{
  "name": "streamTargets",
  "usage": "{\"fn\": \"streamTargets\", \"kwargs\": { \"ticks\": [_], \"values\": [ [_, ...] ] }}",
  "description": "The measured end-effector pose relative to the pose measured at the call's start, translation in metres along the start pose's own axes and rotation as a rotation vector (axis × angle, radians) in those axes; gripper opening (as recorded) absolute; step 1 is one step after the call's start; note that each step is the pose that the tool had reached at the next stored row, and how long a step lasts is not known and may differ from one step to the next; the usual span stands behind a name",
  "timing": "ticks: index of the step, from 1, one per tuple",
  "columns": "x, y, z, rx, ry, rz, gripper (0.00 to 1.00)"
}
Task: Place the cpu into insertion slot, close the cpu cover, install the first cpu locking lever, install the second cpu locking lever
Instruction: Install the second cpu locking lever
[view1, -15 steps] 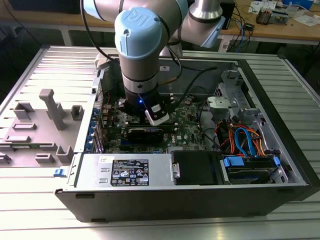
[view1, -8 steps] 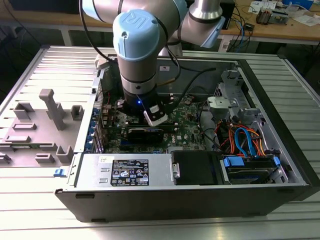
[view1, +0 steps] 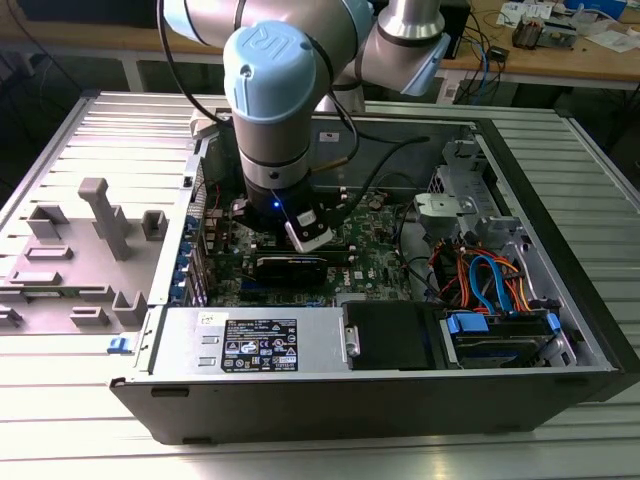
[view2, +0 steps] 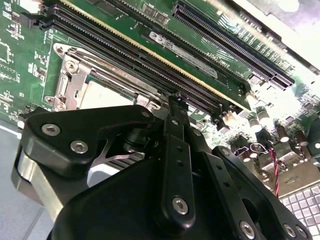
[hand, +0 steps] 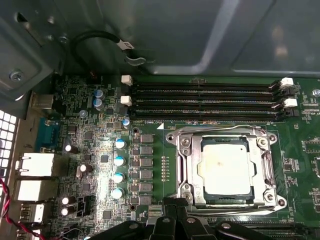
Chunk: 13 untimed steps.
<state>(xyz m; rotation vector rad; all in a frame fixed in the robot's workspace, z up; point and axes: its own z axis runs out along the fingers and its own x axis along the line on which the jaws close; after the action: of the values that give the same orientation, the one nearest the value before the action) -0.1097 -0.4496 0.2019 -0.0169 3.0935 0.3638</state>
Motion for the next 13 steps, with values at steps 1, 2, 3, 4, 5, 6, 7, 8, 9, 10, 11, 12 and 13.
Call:
{"fn": "streamTargets", "kwargs": {
  "ticks": [1, 2, 3, 4, 5, 6, 7, 8, 9, 10, 11, 12, 13],
  "values": [
    [0.0, 0.0, 0.0003, -0.0009, -0.0001, 0.0, 0.11],
    [0.0001, 0.0, 0.0009, -0.003, -0.0002, 0.0, 0.11],
    [0.0001, -0.0001, 0.0013, -0.0046, -0.0004, 0.0, 0.11],
    [0.0001, -0.0001, 0.0018, -0.0066, -0.0004, 0.0, 0.11],
    [0.0, -0.0002, 0.0023, -0.0091, -0.0004, 0.0, 0.11],
    [0.0001, -0.0003, 0.0028, -0.0107, -0.0004, 0.0, 0.11],
    [0.0001, -0.0004, 0.0029, -0.0105, -0.0002, 0.0, 0.11],
    [0.0001, -0.0006, 0.0034, -0.0106, -0.0002, 0.0, 0.11],
    [0.0001, -0.0005, 0.0035, -0.0097, -0.0002, 0.0, 0.11],
    [0.0001, -0.0006, 0.0035, -0.0084, -0.0002, 0.0, 0.11],
    [0.0, -0.0005, 0.0036, -0.0067, -0.0003, 0.0, 0.11],
    [0.0001, -0.0004, 0.0035, -0.0041, -0.0003, 0.0, 0.11],
    [0.0, -0.0004, 0.0031, -0.0004, -0.0002, 0.0, 0.11]
  ]
}}
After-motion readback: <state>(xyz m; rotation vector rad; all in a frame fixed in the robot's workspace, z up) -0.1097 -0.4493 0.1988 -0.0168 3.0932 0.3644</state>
